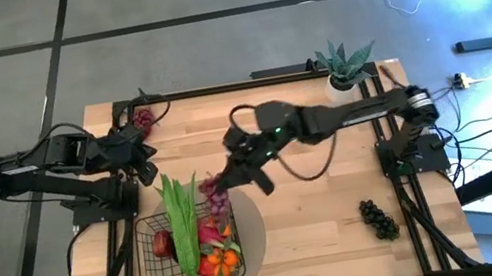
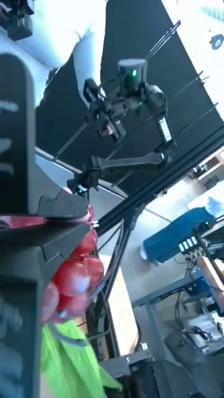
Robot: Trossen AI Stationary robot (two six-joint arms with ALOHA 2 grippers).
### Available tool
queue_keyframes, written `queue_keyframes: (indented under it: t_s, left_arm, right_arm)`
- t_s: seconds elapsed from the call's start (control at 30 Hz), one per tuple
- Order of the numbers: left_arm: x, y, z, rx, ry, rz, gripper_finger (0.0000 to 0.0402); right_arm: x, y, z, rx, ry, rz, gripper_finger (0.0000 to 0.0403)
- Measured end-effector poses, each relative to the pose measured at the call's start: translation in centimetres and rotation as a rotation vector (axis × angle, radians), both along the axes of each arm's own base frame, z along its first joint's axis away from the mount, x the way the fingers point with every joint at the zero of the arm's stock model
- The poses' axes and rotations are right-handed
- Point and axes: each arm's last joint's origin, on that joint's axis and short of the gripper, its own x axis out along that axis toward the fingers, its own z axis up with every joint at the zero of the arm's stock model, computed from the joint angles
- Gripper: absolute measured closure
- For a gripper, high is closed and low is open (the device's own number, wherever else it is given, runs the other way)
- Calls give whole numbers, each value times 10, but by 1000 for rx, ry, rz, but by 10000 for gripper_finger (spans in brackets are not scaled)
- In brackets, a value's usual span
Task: Build produce basket
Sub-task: Put the right violet grapes into the black wire basket
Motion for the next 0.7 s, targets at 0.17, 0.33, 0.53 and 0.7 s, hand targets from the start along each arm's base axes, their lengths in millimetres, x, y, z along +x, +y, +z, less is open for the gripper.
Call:
queue_keyframes:
  t_s: [0.17, 0.33, 0.53, 0.7]
  left_arm:
    - [-1, 0, 0, 9, -1, 6, 402]
    - [-1, 0, 0, 9, -3, 7, 402]
    - [-1, 0, 0, -2, -10, 19, 402]
    - [-1, 0, 0, -12, -16, 30, 401]
  right_arm:
    - [27, 1, -28, -42, -86, 5, 403]
    - [52, 2, -56, -79, -219, 3, 403]
    - [78, 6, -87, -186, -408, -18, 403]
    - [108, 17, -100, -289, -518, 13, 403]
